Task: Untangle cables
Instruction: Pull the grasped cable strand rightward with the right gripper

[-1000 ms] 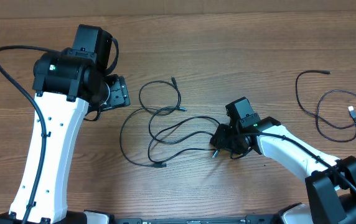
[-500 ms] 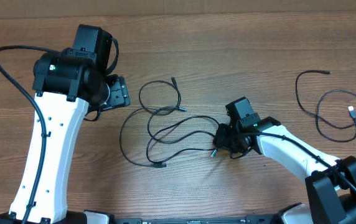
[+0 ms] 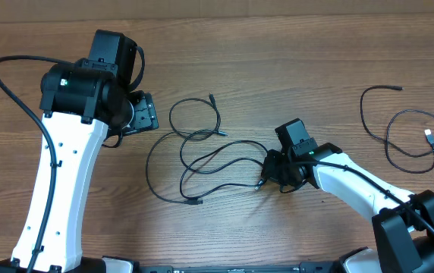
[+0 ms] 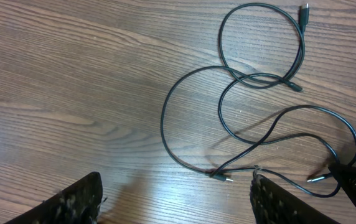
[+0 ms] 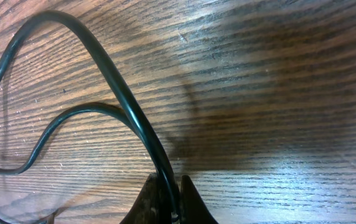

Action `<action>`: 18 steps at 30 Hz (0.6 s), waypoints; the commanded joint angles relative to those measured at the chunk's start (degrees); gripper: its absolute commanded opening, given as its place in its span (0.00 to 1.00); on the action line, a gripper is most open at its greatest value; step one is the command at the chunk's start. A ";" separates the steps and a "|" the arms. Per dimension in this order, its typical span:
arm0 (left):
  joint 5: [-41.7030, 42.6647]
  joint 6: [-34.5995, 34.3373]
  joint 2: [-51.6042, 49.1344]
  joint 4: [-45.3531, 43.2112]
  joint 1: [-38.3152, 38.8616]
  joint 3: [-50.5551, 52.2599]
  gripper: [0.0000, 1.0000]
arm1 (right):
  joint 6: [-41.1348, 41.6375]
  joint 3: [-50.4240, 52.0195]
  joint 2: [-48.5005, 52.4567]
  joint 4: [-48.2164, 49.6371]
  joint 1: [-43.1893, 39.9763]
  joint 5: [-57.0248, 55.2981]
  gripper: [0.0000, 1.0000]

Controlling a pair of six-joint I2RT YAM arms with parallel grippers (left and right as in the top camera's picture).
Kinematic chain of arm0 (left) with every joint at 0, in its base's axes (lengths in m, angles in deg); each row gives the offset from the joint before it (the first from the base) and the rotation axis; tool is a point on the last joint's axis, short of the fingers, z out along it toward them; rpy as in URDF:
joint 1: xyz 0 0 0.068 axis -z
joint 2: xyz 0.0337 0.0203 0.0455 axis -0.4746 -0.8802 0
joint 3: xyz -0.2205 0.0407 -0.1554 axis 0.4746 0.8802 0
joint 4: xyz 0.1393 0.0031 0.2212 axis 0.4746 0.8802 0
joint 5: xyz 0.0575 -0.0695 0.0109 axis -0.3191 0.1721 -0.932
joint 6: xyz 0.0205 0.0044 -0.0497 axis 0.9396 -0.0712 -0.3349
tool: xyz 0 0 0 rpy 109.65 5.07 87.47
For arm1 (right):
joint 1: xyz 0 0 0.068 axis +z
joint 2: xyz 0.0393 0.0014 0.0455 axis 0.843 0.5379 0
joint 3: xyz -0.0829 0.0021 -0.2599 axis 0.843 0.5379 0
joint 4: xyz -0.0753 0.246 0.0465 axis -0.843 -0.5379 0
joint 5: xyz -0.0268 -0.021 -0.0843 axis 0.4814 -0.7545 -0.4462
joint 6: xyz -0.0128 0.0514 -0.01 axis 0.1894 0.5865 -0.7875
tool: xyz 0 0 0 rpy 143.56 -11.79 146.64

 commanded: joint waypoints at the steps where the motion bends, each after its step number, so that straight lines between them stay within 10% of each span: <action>1: -0.09 -0.35 0.66 0.24 -0.11 -0.96 0.76 | 0.20 0.66 0.28 0.44 0.13 -0.57 0.04; 9: -0.09 -0.33 0.66 0.37 -0.11 -0.96 0.76 | -7.41 -5.86 -2.12 -3.45 -3.61 -2.27 0.04; 18: -0.09 -0.35 0.66 0.37 -0.11 -0.96 0.76 | -18.21 -35.21 -6.16 -24.76 -21.40 -11.02 0.04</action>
